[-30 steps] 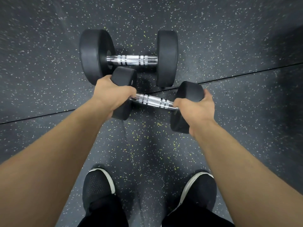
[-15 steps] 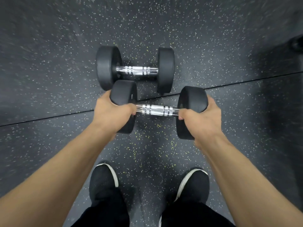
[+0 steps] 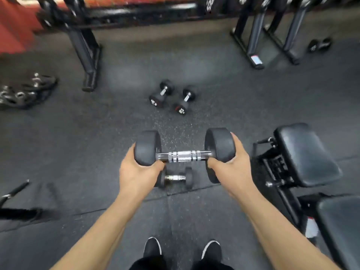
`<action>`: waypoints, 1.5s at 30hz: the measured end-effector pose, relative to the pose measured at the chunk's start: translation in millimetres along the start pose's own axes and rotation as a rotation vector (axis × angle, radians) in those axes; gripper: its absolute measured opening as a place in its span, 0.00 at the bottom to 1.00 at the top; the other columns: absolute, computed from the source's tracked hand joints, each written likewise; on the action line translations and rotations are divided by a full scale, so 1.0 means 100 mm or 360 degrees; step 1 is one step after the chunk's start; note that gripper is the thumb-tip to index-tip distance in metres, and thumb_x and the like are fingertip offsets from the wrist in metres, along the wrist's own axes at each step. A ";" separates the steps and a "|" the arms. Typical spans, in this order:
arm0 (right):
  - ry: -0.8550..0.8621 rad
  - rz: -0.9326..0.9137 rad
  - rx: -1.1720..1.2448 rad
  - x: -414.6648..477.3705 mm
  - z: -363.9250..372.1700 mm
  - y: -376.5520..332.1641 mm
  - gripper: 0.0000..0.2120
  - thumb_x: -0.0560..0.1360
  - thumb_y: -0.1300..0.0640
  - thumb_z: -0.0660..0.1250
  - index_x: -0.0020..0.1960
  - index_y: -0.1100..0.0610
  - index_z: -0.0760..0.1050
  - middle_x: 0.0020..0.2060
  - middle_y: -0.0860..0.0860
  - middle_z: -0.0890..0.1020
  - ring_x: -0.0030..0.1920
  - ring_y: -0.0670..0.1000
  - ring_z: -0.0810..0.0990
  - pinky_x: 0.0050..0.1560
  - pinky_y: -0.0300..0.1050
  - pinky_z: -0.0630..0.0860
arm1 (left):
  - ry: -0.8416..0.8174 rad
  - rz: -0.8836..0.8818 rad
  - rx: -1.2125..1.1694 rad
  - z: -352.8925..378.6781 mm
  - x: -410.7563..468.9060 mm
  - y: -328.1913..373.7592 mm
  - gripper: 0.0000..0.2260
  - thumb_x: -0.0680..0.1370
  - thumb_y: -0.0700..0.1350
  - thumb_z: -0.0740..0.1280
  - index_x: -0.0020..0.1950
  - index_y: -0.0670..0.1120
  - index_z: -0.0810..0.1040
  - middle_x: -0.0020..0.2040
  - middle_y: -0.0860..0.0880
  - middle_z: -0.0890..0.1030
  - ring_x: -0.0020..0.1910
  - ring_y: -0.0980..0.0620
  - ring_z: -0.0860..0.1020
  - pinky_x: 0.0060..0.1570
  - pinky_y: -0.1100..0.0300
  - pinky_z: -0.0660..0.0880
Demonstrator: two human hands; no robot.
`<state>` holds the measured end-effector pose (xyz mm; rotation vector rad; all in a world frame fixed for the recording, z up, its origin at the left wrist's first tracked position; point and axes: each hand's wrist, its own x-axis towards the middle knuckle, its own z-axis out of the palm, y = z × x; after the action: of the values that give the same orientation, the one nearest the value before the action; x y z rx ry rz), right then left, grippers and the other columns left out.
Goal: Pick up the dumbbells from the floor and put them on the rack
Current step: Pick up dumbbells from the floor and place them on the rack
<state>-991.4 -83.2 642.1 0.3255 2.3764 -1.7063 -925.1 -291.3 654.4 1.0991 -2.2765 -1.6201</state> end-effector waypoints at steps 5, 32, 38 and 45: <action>0.0092 -0.0686 0.0093 -0.44 -0.35 -2.00 0.42 0.67 0.61 0.76 0.78 0.43 0.67 0.61 0.39 0.81 0.58 0.38 0.81 0.52 0.29 0.74 | 0.0197 0.0494 -0.0304 -0.99 -0.37 1.64 0.18 0.67 0.39 0.75 0.53 0.55 0.79 0.45 0.55 0.84 0.44 0.52 0.82 0.42 0.56 0.79; 0.0199 -0.1887 0.0687 0.22 0.55 -6.37 0.40 0.70 0.63 0.77 0.77 0.45 0.67 0.59 0.39 0.77 0.55 0.42 0.80 0.42 0.28 0.78 | 0.0799 0.1713 -0.0651 -3.21 0.96 5.10 0.25 0.68 0.38 0.75 0.64 0.52 0.78 0.50 0.52 0.84 0.46 0.53 0.83 0.37 0.67 0.79; 0.0152 -0.1863 0.0661 1.03 1.41 -6.75 0.41 0.70 0.63 0.77 0.78 0.47 0.67 0.60 0.41 0.77 0.54 0.40 0.78 0.40 0.23 0.75 | 0.0824 0.1652 -0.0631 -3.39 2.18 5.20 0.26 0.67 0.39 0.76 0.64 0.52 0.78 0.52 0.51 0.84 0.48 0.52 0.83 0.38 0.67 0.79; 0.0216 -0.1738 0.0636 2.07 2.88 -7.26 0.39 0.68 0.60 0.78 0.76 0.47 0.69 0.63 0.45 0.78 0.59 0.49 0.79 0.43 0.31 0.77 | 0.0751 0.1577 -0.0510 -3.91 3.97 5.37 0.24 0.67 0.39 0.75 0.63 0.50 0.78 0.51 0.49 0.83 0.45 0.52 0.82 0.33 0.68 0.77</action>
<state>-1391.3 -569.0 1149.4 -1.0365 2.4251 -2.6291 -1274.7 -756.1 1165.4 0.1478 -1.6914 -1.0798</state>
